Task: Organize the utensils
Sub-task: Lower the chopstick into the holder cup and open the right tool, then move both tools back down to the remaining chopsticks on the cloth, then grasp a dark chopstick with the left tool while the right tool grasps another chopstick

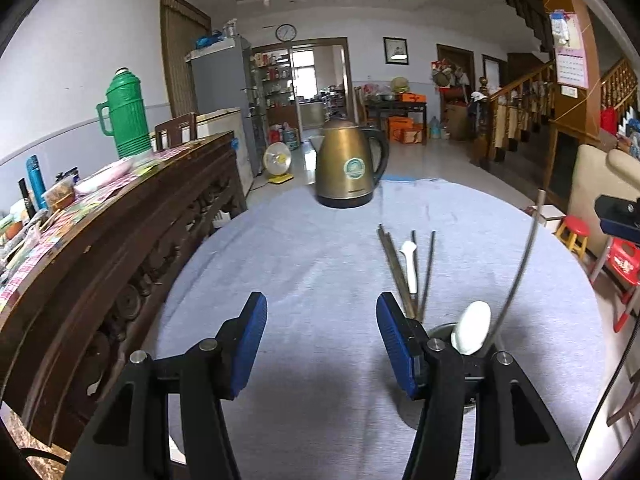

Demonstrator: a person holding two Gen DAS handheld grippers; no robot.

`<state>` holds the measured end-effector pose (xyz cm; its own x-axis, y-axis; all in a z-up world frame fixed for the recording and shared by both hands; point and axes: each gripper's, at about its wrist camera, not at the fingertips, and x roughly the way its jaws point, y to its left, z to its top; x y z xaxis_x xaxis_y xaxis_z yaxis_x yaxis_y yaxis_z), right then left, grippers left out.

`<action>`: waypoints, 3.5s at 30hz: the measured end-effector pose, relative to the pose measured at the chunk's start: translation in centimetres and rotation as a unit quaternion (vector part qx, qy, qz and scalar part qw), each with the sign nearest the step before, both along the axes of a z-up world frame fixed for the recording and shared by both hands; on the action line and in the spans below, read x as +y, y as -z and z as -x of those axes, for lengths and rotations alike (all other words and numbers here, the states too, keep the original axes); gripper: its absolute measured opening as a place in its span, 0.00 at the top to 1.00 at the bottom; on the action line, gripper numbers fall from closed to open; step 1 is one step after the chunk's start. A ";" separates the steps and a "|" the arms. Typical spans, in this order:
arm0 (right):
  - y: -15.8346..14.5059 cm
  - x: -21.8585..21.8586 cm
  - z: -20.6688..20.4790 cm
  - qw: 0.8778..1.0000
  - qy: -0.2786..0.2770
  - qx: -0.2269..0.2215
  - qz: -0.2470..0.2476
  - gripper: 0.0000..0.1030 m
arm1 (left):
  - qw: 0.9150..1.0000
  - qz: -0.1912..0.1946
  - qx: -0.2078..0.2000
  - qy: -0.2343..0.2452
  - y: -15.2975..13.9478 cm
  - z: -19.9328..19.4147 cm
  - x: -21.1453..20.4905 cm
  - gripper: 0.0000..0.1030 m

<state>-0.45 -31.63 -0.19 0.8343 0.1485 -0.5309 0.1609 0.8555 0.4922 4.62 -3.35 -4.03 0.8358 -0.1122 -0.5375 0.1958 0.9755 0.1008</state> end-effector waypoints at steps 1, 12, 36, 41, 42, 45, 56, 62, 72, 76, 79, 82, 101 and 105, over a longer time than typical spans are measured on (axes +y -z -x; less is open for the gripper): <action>0.2 0.1 -0.1 1.000 -0.001 0.003 0.000 0.71 | 1.000 -0.001 0.001 -0.003 0.0 -0.1 0.1 0.44; 1.8 0.3 -2.1 0.999 -0.006 0.037 -0.006 0.71 | 0.999 -0.011 0.021 -0.025 0.7 -2.2 1.4 0.43; 5.9 -0.8 -9.0 0.994 -0.020 0.105 -0.020 0.61 | 0.995 0.015 0.101 0.005 4.1 -9.8 1.9 0.43; 8.8 -2.3 -14.1 0.986 -0.046 0.153 -0.055 0.61 | 0.985 0.040 0.160 0.047 5.7 -15.1 0.7 0.43; 9.4 -2.6 -15.4 0.984 -0.049 0.162 -0.059 0.61 | 0.983 0.044 0.169 0.057 6.0 -16.2 0.1 0.43; 11.3 -2.9 -20.0 0.978 -0.062 0.189 -0.065 0.61 | 0.977 0.049 0.189 0.085 7.0 -19.4 -1.9 0.43; 17.4 -5.5 -31.6 0.957 -0.038 0.272 -0.090 0.61 | 0.954 0.063 0.275 0.105 11.2 -31.1 -8.7 0.43; 18.6 -4.5 -34.3 0.954 -0.042 0.290 -0.060 0.68 | 0.953 0.043 0.280 0.103 12.9 -33.7 -11.5 0.43; 19.2 -4.5 -33.7 0.958 -0.049 0.280 -0.028 0.92 | 0.956 0.035 0.269 0.114 14.3 -34.6 -13.5 0.44; 19.2 -4.8 -32.9 0.958 -0.056 0.279 -0.022 0.97 | 0.956 0.013 0.265 0.125 14.3 -34.3 -12.6 0.51; 19.2 -5.2 -32.4 0.958 -0.057 0.278 -0.029 0.98 | 0.956 -0.003 0.270 0.118 14.1 -34.0 -11.5 0.52; 19.1 -5.5 -31.7 0.958 -0.058 0.280 -0.033 0.98 | 0.950 0.011 0.283 0.129 13.7 -33.4 -10.0 0.52; 18.5 -4.6 -33.6 0.959 -0.049 0.276 -0.034 0.80 | 0.958 0.016 0.275 0.074 14.2 -36.2 -10.0 0.51; 18.7 -4.7 -33.6 0.960 -0.049 0.272 -0.037 0.80 | 0.962 -0.025 0.256 0.091 14.9 -36.0 -12.3 0.51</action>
<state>33.10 -36.37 -18.84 0.4160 0.2661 -0.8696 0.3324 0.8456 0.4178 40.64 -15.65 -18.97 0.4284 -0.1940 -0.8825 0.3993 0.9168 -0.0077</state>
